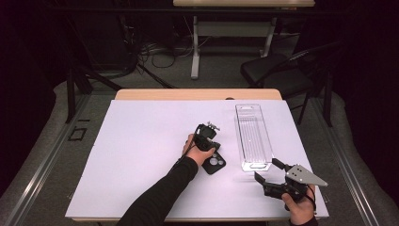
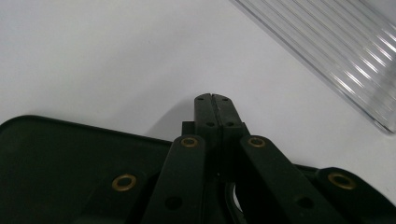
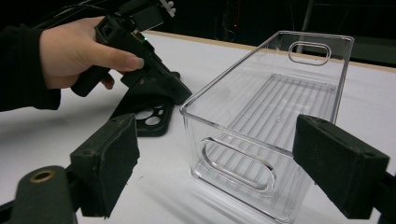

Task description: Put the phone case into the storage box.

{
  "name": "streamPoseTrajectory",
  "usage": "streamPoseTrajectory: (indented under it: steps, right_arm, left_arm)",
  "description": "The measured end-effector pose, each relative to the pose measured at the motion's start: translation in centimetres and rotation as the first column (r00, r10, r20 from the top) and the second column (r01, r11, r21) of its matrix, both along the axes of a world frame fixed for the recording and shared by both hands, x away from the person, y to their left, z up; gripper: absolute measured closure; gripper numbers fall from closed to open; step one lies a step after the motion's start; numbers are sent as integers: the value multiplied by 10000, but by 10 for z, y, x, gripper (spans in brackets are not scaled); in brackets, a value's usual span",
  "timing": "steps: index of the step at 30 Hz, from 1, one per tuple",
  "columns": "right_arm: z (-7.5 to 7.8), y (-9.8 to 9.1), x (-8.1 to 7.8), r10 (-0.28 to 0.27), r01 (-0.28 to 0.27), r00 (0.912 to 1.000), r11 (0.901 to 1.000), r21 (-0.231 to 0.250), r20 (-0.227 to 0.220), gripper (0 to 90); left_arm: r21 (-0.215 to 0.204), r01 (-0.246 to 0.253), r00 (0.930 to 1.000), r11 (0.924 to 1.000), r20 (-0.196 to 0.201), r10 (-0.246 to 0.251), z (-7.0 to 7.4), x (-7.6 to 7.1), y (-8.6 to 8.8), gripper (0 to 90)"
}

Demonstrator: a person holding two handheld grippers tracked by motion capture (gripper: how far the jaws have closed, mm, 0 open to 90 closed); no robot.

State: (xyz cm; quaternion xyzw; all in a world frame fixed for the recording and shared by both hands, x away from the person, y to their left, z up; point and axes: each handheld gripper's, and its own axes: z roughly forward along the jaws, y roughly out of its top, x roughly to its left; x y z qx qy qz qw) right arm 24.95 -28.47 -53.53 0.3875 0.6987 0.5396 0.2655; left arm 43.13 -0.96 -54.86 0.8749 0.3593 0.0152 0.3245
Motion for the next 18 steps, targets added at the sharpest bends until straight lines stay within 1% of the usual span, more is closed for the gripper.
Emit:
streamPoseTrajectory:
  steps: [8, 9, 10, 13, 15, 18]
  right_arm:
    - [0, 1, 0, 13, -13, 10000, 10000, -49, -54, 139]
    - [-1, 2, 0, -8, 7, 10000, 10000, -4, -79, 140]
    - [-1, 2, 1, -5, 5, 10000, 10000, 63, 21, 140]
    - [-1, 0, 1, 10, -9, 9999, 10000, 40, -144, 140]
    - [-1, 0, 1, -1, 2, 10000, 9999, 110, -99, 140]
    - [-1, 1, 1, 9, -8, 10000, 10000, 85, -89, 139]
  left_arm:
    - [-133, 73, 9999, 9999, -135, -75, -1, -12, 17, 900]
    - [-108, 77, 9999, 9999, -136, -79, 0, -13, 18, 900]
    - [-114, 86, 9998, 9999, -170, -88, 0, -15, 20, 900]
    - [-141, 78, 9997, 9999, -215, -81, 0, -19, 25, 900]
    - [-151, 18, 9996, 9999, -283, -22, 0, -22, 27, 900]
    - [-7, 160, 9997, 9999, -189, -160, 0, -27, 31, 900]
